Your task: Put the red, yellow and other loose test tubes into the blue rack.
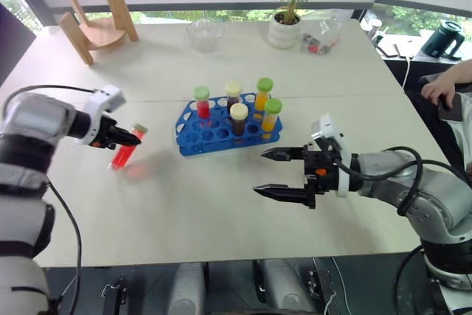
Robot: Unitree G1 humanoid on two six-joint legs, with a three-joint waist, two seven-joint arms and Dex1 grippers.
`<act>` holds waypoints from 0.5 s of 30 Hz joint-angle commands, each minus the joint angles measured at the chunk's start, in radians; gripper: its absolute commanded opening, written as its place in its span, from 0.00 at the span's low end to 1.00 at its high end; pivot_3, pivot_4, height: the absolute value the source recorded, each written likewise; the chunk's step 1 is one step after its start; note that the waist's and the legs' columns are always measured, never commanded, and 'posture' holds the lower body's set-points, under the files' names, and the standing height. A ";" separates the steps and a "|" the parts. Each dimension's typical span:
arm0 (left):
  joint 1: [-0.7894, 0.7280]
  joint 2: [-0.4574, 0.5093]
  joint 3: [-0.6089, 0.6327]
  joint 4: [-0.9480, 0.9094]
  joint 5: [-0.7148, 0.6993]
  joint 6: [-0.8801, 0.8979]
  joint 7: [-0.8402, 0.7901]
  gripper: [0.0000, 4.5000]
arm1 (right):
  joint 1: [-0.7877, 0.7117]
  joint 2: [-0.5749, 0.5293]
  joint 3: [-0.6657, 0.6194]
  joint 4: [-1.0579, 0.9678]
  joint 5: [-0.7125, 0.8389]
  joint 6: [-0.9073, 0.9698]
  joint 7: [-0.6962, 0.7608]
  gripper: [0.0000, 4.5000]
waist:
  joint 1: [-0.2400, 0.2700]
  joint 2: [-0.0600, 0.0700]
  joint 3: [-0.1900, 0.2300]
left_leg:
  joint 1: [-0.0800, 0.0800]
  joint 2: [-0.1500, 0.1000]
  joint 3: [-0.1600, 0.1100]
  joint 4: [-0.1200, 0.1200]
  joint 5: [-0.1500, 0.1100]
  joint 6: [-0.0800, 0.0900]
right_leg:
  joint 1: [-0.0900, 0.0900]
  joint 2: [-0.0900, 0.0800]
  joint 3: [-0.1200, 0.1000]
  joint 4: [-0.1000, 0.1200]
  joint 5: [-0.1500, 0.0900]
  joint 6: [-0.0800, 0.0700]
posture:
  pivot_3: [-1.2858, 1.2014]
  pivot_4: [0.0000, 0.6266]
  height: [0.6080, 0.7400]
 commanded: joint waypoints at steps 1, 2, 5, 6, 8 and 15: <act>0.058 -0.122 0.398 -0.256 -0.216 -0.047 0.181 0.17 | -0.029 -0.020 -0.037 0.032 0.008 -0.007 0.026 1.00 | 0.017 0.000 0.000 | -0.001 0.000 -0.001 0.003 0.000 0.000 | 0.001 0.000 -0.001 0.001 0.000 0.000 | 0.52 0.24 1.00; 0.084 -0.160 0.437 -0.312 -0.234 -0.051 0.228 0.17 | -0.037 -0.027 -0.039 0.048 0.005 -0.008 0.035 1.00 | 0.021 0.000 0.000 | -0.002 0.000 -0.001 0.005 0.000 0.000 | 0.001 0.000 -0.002 0.000 0.000 0.000 | 0.52 0.24 1.00; 0.145 -0.353 0.500 -0.490 -0.320 -0.108 0.357 0.17 | -0.093 -0.042 -0.034 0.107 -0.006 -0.004 0.062 1.00 | 0.024 0.000 0.000 | -0.001 -0.002 0.000 0.008 0.000 0.000 | 0.005 -0.002 0.000 -0.001 0.003 0.005 | 0.52 0.24 1.00; 0.170 -0.411 0.498 -0.542 -0.337 -0.137 0.383 0.17 | -0.113 -0.049 -0.032 0.125 -0.009 -0.002 0.070 1.00 | 0.024 0.000 0.000 | 0.000 -0.003 0.000 0.009 0.000 0.000 | 0.007 -0.002 0.000 -0.001 0.003 0.006 | 0.52 0.24 1.00; 0.209 -0.488 0.457 -0.603 -0.327 -0.198 0.412 0.17 | -0.143 -0.057 -0.043 0.157 0.002 0.010 0.080 1.00 | 0.022 -0.001 -0.001 | 0.002 -0.003 0.001 0.010 0.000 0.000 | 0.009 -0.002 0.001 -0.002 0.004 0.007 | 0.52 0.24 1.00; 0.265 -0.642 0.237 -0.548 -0.200 -0.490 0.399 0.17 | -0.188 -0.056 -0.052 0.216 0.004 0.036 0.099 1.00 | 0.021 -0.001 -0.001 | 0.003 -0.003 0.001 0.008 -0.001 0.001 | 0.009 -0.001 0.002 -0.002 0.004 0.006 | 0.52 0.24 1.00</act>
